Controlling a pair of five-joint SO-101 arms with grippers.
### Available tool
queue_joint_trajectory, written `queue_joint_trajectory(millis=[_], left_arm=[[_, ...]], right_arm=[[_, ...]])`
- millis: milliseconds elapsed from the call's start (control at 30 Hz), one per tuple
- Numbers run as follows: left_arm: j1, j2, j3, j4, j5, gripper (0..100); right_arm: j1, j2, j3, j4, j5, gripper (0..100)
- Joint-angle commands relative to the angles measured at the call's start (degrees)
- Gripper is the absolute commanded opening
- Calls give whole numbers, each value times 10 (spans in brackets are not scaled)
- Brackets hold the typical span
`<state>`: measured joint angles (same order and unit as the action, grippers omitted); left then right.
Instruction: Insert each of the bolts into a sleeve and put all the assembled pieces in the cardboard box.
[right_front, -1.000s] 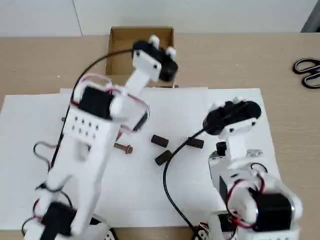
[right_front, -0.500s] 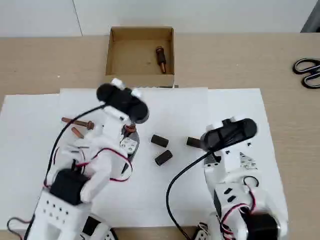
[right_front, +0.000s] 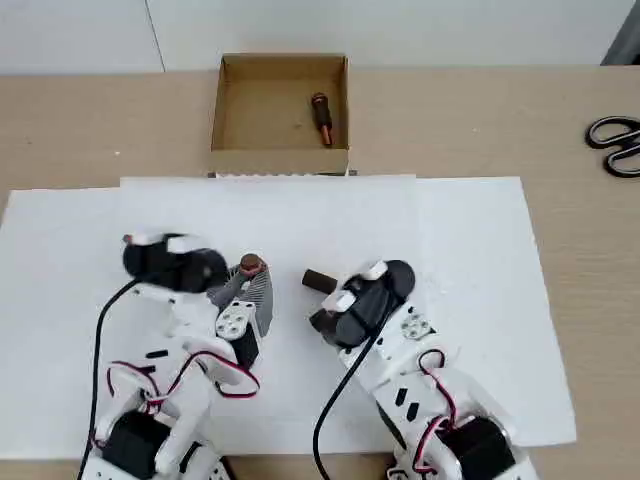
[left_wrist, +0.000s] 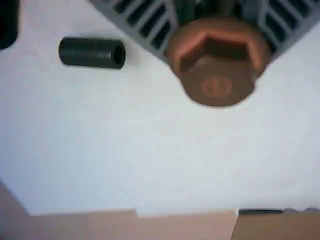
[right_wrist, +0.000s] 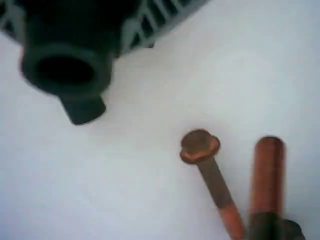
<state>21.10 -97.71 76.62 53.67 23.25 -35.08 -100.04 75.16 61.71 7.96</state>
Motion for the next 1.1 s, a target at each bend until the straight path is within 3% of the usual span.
queue_joint_trajectory(millis=[0, 167, 333, 500, 633, 867, 1067], left_arm=[[-27, -73, 34, -54, 20, 6], [-113, -52, 36, -112, 85, 6], [-128, -52, 36, -114, 152, 6], [-125, -52, 36, -114, 211, 6], [-122, -51, 36, -113, 214, 6], [-34, -51, 35, -73, 214, 6], [-28, -51, 35, -69, 213, 6]], right_arm=[[-37, -24, 39, -52, 5, 2], [-80, -38, 109, -120, 6, 2], [-93, -38, 160, -179, 7, 2], [-93, -38, 184, -223, 47, 2], [-93, -38, 191, -246, 55, 2], [-93, -38, 191, -247, 55, 2], [-94, -38, 190, -247, 55, 2]])
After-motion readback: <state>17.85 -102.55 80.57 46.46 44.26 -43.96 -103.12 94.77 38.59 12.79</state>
